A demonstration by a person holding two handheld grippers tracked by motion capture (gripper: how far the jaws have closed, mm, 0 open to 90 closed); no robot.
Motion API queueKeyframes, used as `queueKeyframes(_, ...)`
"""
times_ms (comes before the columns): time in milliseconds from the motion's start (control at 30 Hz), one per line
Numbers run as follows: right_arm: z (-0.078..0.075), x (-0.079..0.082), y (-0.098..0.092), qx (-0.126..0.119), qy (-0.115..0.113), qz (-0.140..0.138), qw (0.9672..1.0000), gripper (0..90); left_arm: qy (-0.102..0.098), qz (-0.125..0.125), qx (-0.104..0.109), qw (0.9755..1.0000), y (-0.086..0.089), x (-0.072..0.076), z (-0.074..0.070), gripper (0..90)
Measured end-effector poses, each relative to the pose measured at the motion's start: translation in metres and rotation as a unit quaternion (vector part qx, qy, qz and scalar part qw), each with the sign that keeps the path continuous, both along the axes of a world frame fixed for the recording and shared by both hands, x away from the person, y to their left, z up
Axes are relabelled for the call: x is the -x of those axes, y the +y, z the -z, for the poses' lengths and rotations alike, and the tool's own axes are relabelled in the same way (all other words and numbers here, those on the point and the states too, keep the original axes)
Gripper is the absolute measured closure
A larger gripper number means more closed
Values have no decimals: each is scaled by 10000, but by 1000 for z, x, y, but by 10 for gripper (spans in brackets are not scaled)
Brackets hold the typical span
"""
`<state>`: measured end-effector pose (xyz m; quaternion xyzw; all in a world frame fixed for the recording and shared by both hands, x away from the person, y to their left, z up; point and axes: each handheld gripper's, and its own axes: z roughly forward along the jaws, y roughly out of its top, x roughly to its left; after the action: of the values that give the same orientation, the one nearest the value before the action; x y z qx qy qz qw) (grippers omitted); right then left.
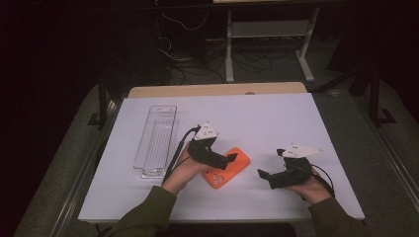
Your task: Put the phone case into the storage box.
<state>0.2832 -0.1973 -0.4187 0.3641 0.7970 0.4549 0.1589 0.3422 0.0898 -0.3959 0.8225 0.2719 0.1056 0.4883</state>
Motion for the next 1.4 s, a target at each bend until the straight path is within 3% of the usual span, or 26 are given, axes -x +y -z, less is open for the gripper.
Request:
queueKeyframes(367,0,0,0,-3,10,11,10000,0,126,33,-362,9993,-1,2,4,0)
queueKeyframes(700,0,0,0,-3,12,12,10000,0,228,-6,-536,9983,-2,5,7,0)
queueKeyframes(800,-1,0,0,-3,10,20,10000,0,256,1,-720,9971,-1,6,8,0)
queueKeyframes(1033,-1,1,0,0,6,25,10000,0,336,-24,-771,9965,-3,9,10,0)
queueKeyframes(1100,-1,1,-1,-8,2,26,10000,0,345,27,-941,9950,-3,10,12,0)
queueKeyframes(1233,-1,0,-1,-12,6,35,10000,0,396,13,-993,9943,-4,11,14,0)
queueKeyframes(1400,-1,1,-1,-11,-14,35,10000,0,481,23,-1194,9917,-5,13,17,0)
